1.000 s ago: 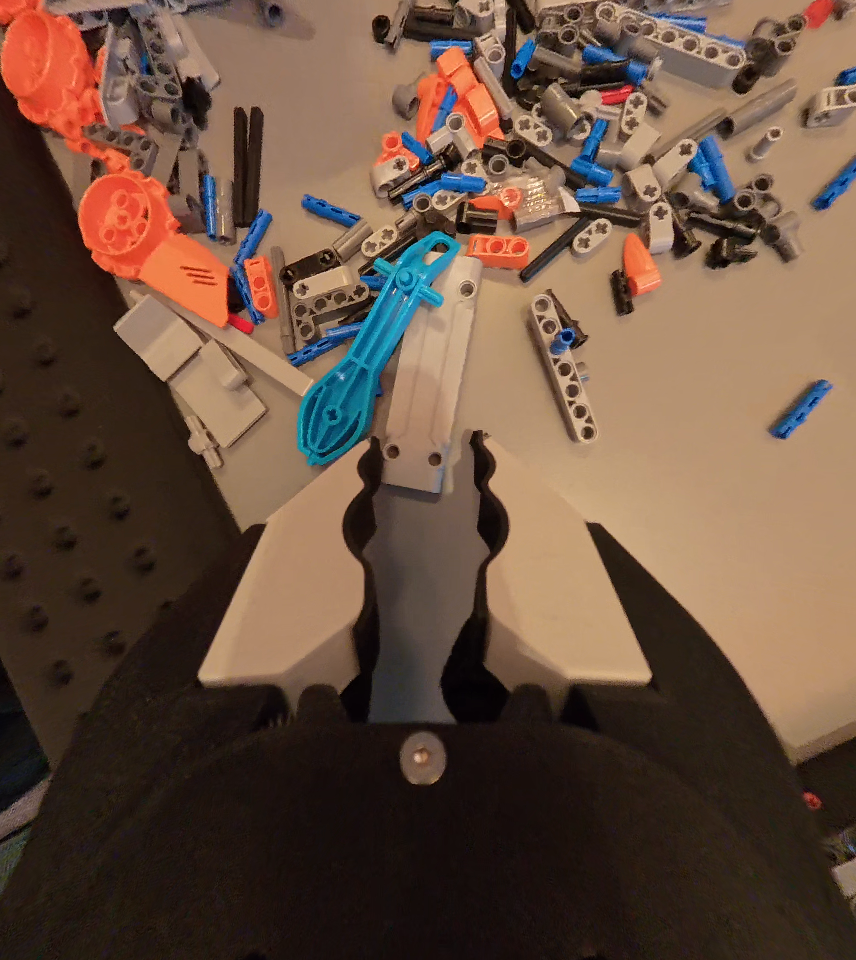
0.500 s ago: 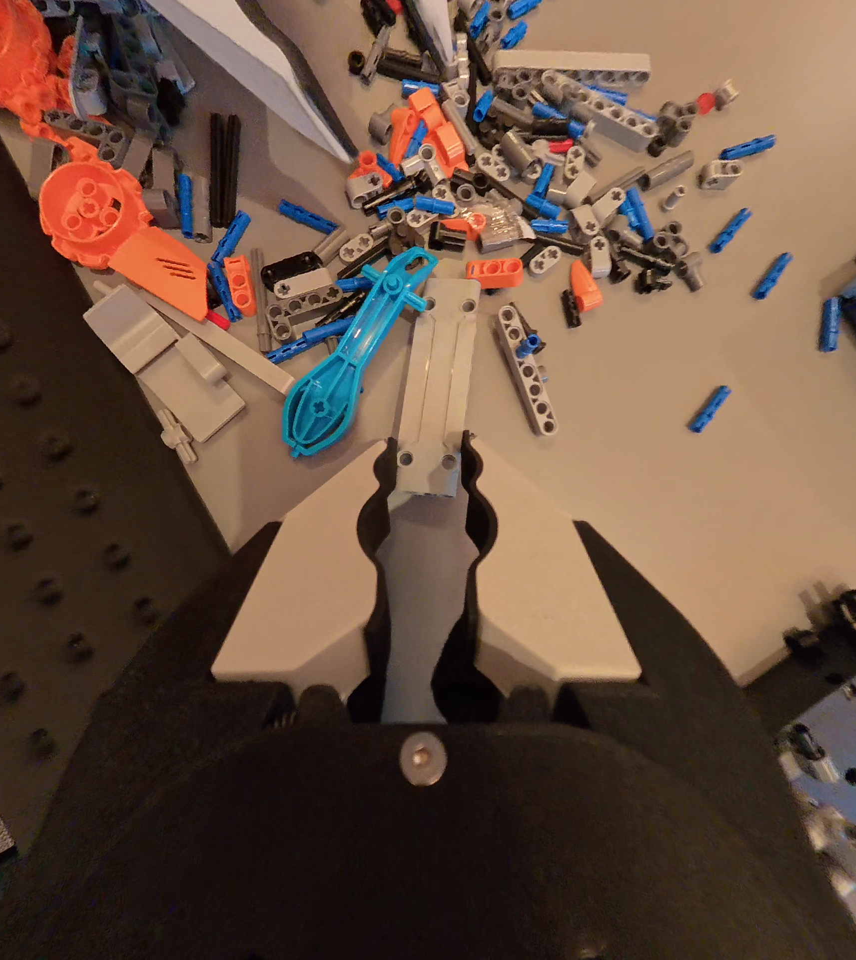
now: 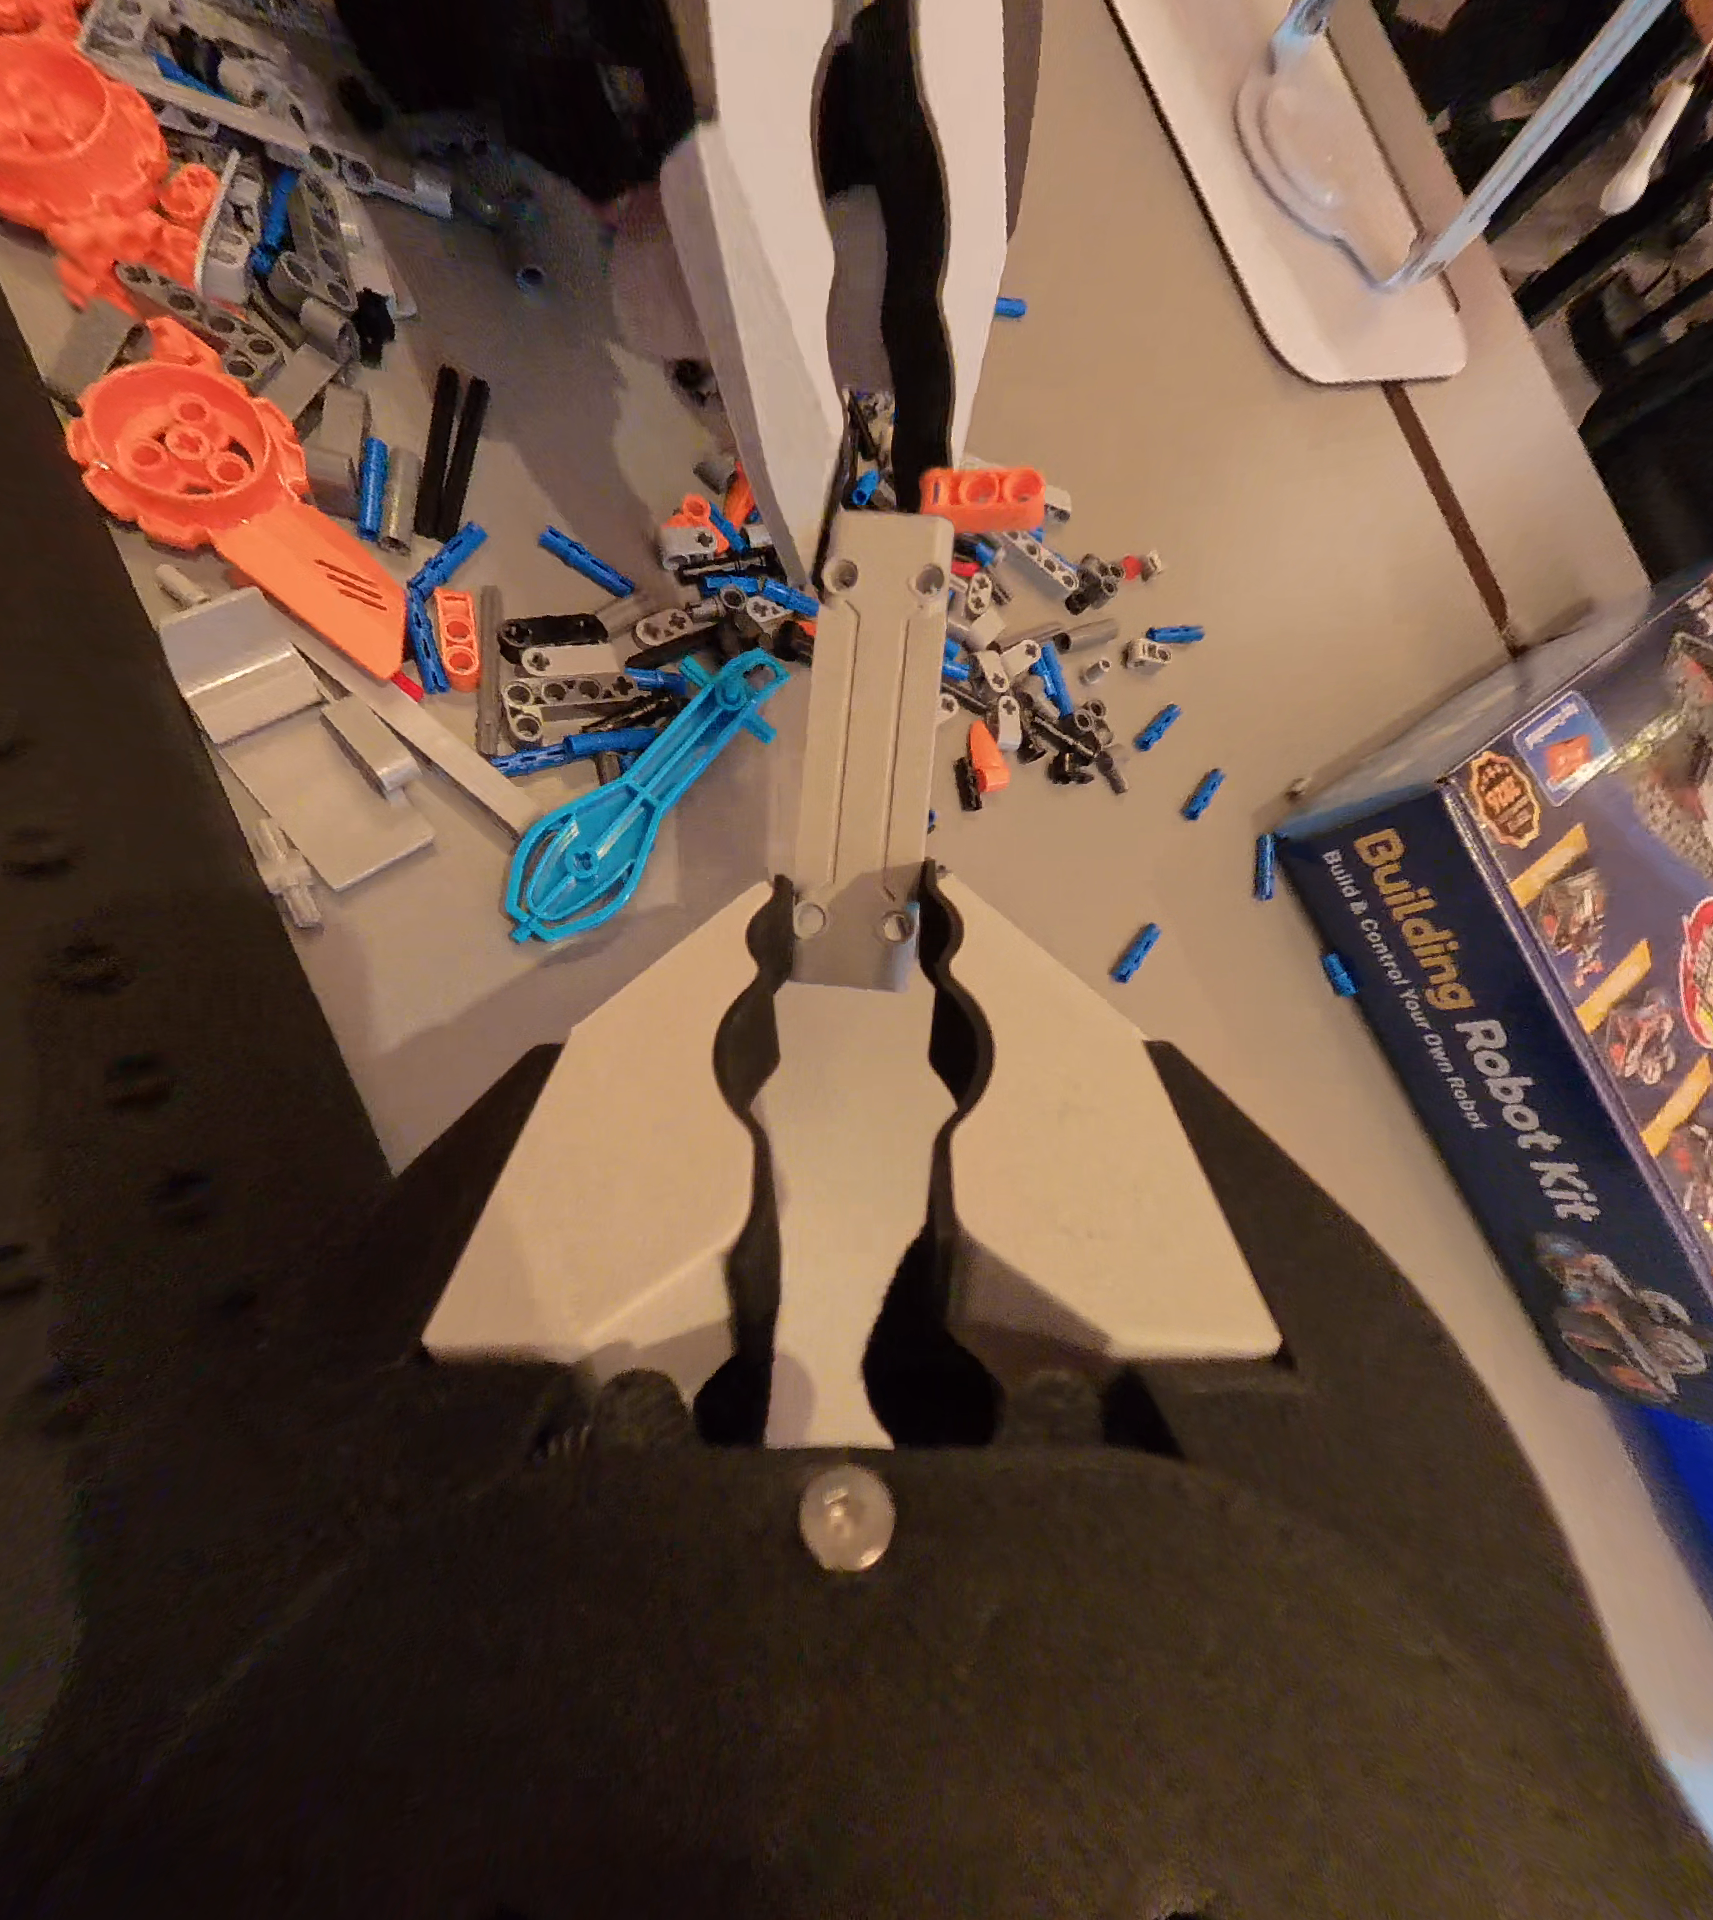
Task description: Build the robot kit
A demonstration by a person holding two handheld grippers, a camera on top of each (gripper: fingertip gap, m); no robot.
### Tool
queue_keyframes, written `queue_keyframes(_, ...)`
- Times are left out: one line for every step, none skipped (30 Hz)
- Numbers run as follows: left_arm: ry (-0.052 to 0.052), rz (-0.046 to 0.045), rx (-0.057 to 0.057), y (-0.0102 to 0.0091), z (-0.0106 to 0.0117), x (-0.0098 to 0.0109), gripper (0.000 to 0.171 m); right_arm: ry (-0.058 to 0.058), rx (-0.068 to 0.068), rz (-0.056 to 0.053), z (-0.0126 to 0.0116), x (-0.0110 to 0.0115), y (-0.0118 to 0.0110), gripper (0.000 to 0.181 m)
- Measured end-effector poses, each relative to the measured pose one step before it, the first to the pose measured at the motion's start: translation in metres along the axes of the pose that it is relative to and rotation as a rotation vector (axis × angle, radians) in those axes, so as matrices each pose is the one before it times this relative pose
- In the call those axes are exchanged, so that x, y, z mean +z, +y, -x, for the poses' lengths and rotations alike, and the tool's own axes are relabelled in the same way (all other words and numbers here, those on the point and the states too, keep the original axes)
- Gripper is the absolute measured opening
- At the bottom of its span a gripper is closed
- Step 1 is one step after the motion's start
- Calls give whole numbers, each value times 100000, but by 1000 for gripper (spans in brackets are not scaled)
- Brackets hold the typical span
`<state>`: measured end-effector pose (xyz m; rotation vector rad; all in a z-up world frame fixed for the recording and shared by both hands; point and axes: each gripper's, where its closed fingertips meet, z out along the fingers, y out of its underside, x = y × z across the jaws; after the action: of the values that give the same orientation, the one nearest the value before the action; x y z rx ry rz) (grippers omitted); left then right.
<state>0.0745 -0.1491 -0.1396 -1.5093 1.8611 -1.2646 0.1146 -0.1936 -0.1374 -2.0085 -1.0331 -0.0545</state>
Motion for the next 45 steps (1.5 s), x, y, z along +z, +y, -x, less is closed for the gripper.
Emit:
queue_keyframes(6991,-3412,-4732,-373,-561,-428,33,63,-436,-972,99,-95,-182,22)
queue_keyframes(5345,-2796,-3530,-347,-463,-426,38,741,-1150,-612,23,-70,-132,22)
queue_keyframes(5156,-1869,-3230,-241,-564,-312,42,688,-1877,-426,77,-16,-129,22)
queue_keyframes(4702,-1445,-2403,-169,-617,-207,46,264,-1181,-277,106,37,-168,22)
queue_keyframes(2065,-1870,-958,-179,-383,-81,47,111,-816,-241,100,80,-219,22)
queue_keyframes(1094,-757,-396,14,-306,30,46,1001,-1701,-481,25,63,-285,22)
queue_keyframes(412,-11,-47,139,-259,62,40,1002,-1882,-659,37,59,-352,22)
queue_keyframes(-1882,166,736,178,48,70,33,113,-1100,-359,132,76,-321,21)
queue_keyframes(-3300,90,941,154,237,57,21,6,-998,-188,130,128,-249,20)
queue_keyframes(-1558,136,784,127,37,0,16,658,-1396,893,49,185,-36,20)
queue_keyframes(393,-1083,107,-91,-221,-82,14,290,-1382,822,77,218,49,19)
queue_keyframes(-1096,-210,-139,-17,-38,-103,5,-2522,202,-829,368,122,-167,18)
queue_keyframes(-2776,1087,1997,149,169,-83,5,-2077,2773,-2632,121,0,-484,17)
queue_keyframes(-817,2103,3094,238,-121,-90,5,-2997,4322,-2894,68,-109,-521,20)
queue_keyframes(-414,456,2495,-39,-154,-172,5,-2938,5471,-2643,-109,-75,-442,24)
queue_keyframes(-1730,-167,2060,-179,89,-215,5,-2625,4174,-964,-201,-13,-313,24)
queue_keyframes(-1560,1256,2630,-24,94,-142,5,-1258,2236,-695,-318,39,-357,25)
queue_keyframes(-783,1511,3059,-6,-27,-110,5,-1550,912,313,-139,186,-262,26)
queue_keyframes(-840,399,2477,-160,-24,-148,5,-3889,869,2155,268,374,-54,30)
queue_keyframes(-1649,137,2098,-186,89,-161,5,-4134,1294,1670,351,409,-181,31)
queue_keyframes(-1374,420,2293,-119,-11,-124,5,-2571,1068,-153,195,375,-409,28)
queue_keyframes(212,254,1813,-94,-261,-110,5,-986,-240,452,14,393,-263,23)
queue_keyframes(794,-344,1601,-141,-375,-148,5,1787,-1533,2045,-402,400,15,22)
queue_keyframes(-243,-1225,1876,-247,-258,-221,5,-59,-2350,1475,-54,386,-9,19)
queue_keyframes(-1559,-708,2262,-133,-28,-239,5,-2126,-667,-300,244,304,-266,14)
queue_keyframes(-1438,-263,1901,-48,24,-269,5,-2563,-223,-503,289,260,-327,8)
queue_keyframes(-516,-437,1530,-45,-48,-321,5,-1326,-583,-775,93,200,-330,8)
queue_keyframes(-203,-455,-141,15,-7,-320,5,-971,-107,-641,-75,82,-295,7)
queue_keyframes(-1149,-559,-1643,-21,222,-341,6,-667,1185,-591,-269,37,-341,7)
queue_keyframes(-1394,-1199,-1510,-168,266,-400,7,-1275,916,-839,-215,47,-415,6)
queue_keyframes(-2222,-203,-464,-34,395,-414,7,-152,-525,121,-384,35,-366,5)
queue_keyframes(-3057,361,905,50,507,-486,11,1395,-1515,1455,-656,14,-240,5)
queue_keyframes(-2725,-134,1200,34,479,-571,13,543,-1514,2154,-588,19,-193,5)
queue_keyframes(-1755,-1516,470,-121,375,-642,11,-91,-1503,1787,-548,39,-259,6)
queue_keyframes(-1910,-1182,-669,-43,482,-633,11,1373,-1103,2762,-977,62,-97,5)
queue_keyframes(-2844,-15,-351,127,653,-619,13,2343,-773,3376,-1371,61,56,5)
queue_keyframes(-3509,399,655,240,735,-603,17,1112,574,3514,-1475,175,230,5)
queue_keyframes(-3734,752,908,385,776,-557,19,596,1947,3051,-1648,278,222,5)
queue_keyframes(-3105,1006,613,516,681,-461,19,1063,2188,2317,-1806,344,126,5)
queue_keyframes(-1890,1064,-43,587,472,-350,19,-545,1943,4075,-1573,495,327,5)
queue_keyframes(-1249,872,-490,580,321,-269,19,-534,955,5654,-1515,632,564,5)
queue_keyframes(-748,776,-603,553,184,-207,19,1670,543,5577,-1745,704,523,5)
queue_keyframes(-417,980,-325,538,79,-179,19,948,326,5809,-1459,820,537,5)
queue_keyframes(-548,1051,581,477,42,-161,19,-60,-64,7164,-1135,926,744,5)
queue_keyframes(-1011,1120,1188,419,76,-150,19,1473,-244,6785,-1220,963,678,5)
